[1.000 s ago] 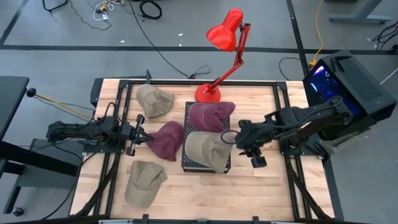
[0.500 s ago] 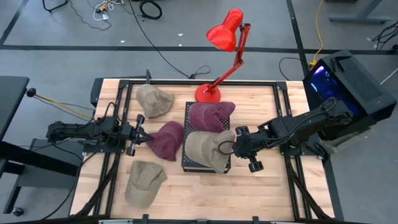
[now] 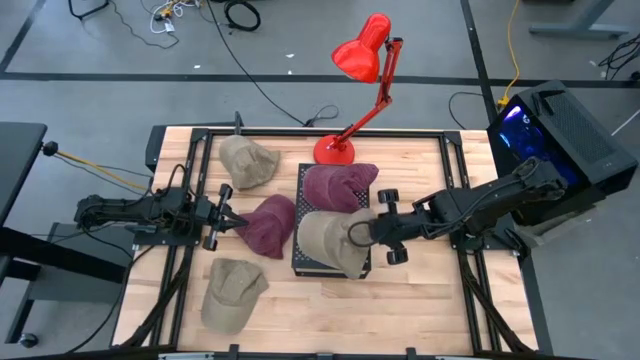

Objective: Pick & Place hat
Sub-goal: Put the bottom right brown cap on the shelf

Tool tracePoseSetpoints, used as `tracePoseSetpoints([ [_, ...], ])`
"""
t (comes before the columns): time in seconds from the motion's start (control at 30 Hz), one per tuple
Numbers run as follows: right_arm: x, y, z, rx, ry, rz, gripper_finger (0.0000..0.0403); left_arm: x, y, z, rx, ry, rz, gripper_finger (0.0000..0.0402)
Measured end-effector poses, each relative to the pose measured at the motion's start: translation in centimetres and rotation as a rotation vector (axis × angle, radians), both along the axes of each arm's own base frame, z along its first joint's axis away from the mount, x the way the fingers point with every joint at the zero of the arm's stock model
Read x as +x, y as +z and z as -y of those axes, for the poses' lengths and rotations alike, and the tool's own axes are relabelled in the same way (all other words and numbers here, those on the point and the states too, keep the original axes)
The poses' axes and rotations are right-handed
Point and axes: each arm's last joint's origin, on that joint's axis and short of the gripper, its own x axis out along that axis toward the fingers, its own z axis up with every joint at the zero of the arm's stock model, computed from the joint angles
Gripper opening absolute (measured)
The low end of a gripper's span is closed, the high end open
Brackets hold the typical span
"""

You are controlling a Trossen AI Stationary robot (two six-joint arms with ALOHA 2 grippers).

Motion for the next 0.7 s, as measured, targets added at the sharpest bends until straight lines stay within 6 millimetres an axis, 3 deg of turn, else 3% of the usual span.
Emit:
tracePoseSetpoints([
  [0.7, 0.3, 0.3, 1.1, -0.129, -0.159, 0.077, 0.0000, 0.0, 0.0, 0.0, 0.000, 0.000, 0.000, 0.0025],
])
